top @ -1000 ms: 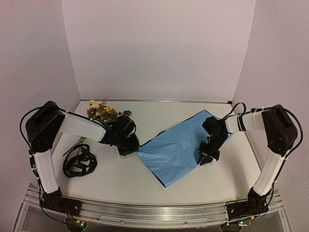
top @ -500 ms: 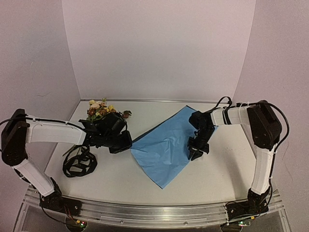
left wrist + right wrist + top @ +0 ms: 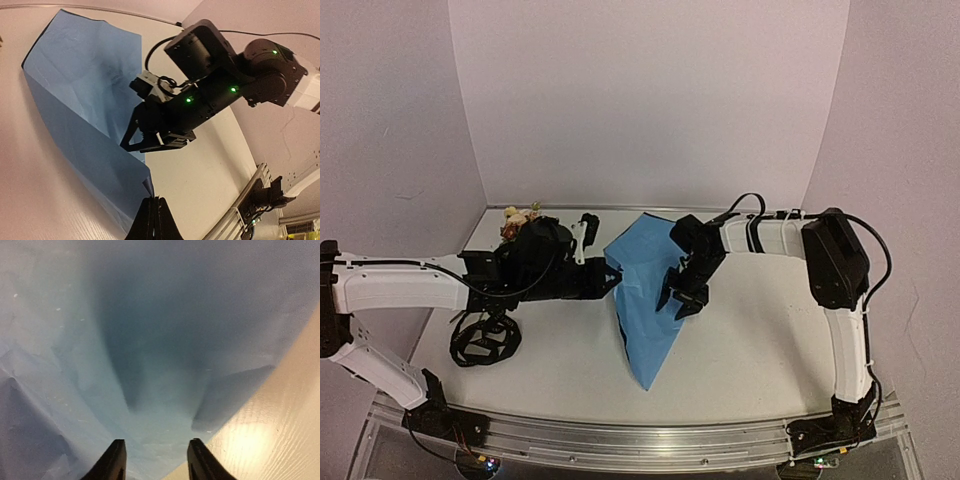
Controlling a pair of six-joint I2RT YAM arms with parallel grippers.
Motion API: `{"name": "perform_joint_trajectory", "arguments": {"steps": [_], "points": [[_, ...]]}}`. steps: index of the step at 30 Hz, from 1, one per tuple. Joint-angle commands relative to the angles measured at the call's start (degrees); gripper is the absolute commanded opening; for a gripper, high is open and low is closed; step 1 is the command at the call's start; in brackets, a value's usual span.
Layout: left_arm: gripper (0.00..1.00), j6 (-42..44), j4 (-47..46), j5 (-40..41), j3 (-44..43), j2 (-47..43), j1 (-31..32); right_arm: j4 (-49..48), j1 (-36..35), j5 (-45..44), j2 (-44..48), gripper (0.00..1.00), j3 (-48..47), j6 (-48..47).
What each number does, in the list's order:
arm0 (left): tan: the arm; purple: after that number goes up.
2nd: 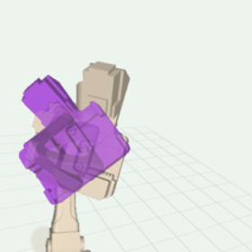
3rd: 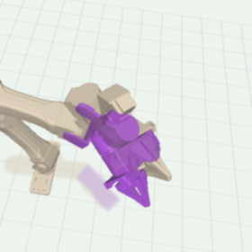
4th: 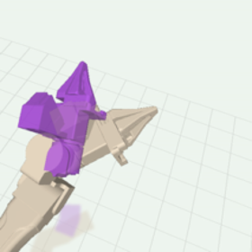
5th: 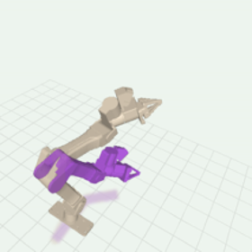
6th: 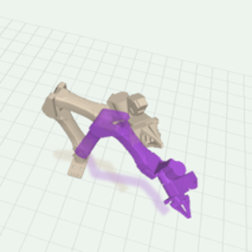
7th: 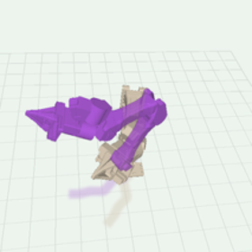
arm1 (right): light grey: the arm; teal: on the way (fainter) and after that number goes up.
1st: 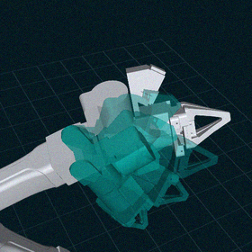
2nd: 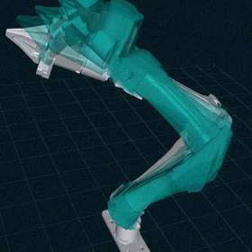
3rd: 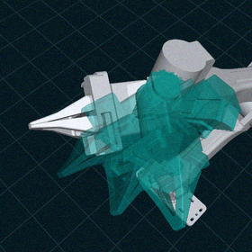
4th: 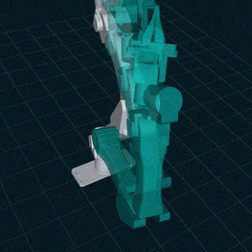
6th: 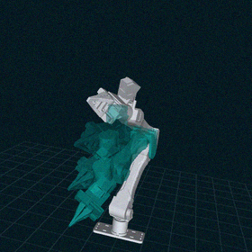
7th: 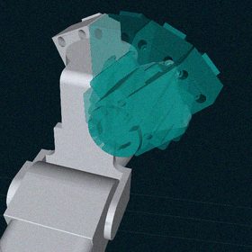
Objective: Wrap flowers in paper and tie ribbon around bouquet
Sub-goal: Pass from the left arm to the right
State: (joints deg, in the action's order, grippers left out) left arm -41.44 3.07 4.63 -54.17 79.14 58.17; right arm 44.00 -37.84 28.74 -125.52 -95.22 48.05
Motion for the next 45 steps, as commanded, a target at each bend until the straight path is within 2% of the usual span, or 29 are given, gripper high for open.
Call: {"name": "perform_joint_trajectory", "arguments": {"steps": [1, 3, 10, 13, 16, 18, 21, 25, 31, 40, 45], "points": [[0.00, 7.25, -4.36, -3.53, -3.89, 1.10, 0.28, -0.41, 0.26, -1.03, 5.69, 0.58, 2.24, 0.44], [0.00, 8.28, -4.24, -4.25, -4.20, 2.29, 0.28, -0.43, 0.42, -1.86, 8.94, 0.65, 4.92, -0.25], [0.00, 7.92, -2.25, -4.03, -5.06, 4.30, 0.21, 0.97, 0.95, -4.62, 21.65, 0.71, 12.19, -2.21], [0.00, 4.72, -1.66, -6.73, -6.89, 5.67, 0.25, 1.01, -0.09, -6.32, 27.28, 0.78, 15.52, -8.24], [0.00, -0.02, -1.02, -7.98, -8.43, 6.99, 0.23, -1.35, -3.25, -9.88, 32.09, 0.84, 18.67, -18.50], [0.00, -4.29, -0.36, -8.35, -9.59, 7.55, 0.19, -4.95, -6.11, -12.34, 34.65, 0.85, 20.88, -25.30], [0.00, -9.63, 2.21, -7.27, -11.64, 7.94, 0.12, -13.66, -8.73, -14.56, 37.34, 0.85, 25.36, -30.17], [0.00, -16.81, 8.31, -6.00, -16.45, 9.66, -0.59, -27.65, -11.14, -14.49, 38.57, 0.84, 31.24, -33.28], [0.00, -23.65, 12.48, -7.22, -20.23, 12.18, -0.78, -33.30, -15.45, -18.11, 37.70, 0.85, 31.09, -37.80], [0.00, -26.19, 11.42, -7.31, -19.15, 12.09, -0.87, -31.10, -17.61, -21.62, 36.69, 0.87, 26.97, -38.84], [0.00, -26.45, 10.96, -6.99, -18.08, 11.21, -0.86, -29.21, -17.90, -25.08, 34.09, 0.84, 23.96, -39.68]]}}
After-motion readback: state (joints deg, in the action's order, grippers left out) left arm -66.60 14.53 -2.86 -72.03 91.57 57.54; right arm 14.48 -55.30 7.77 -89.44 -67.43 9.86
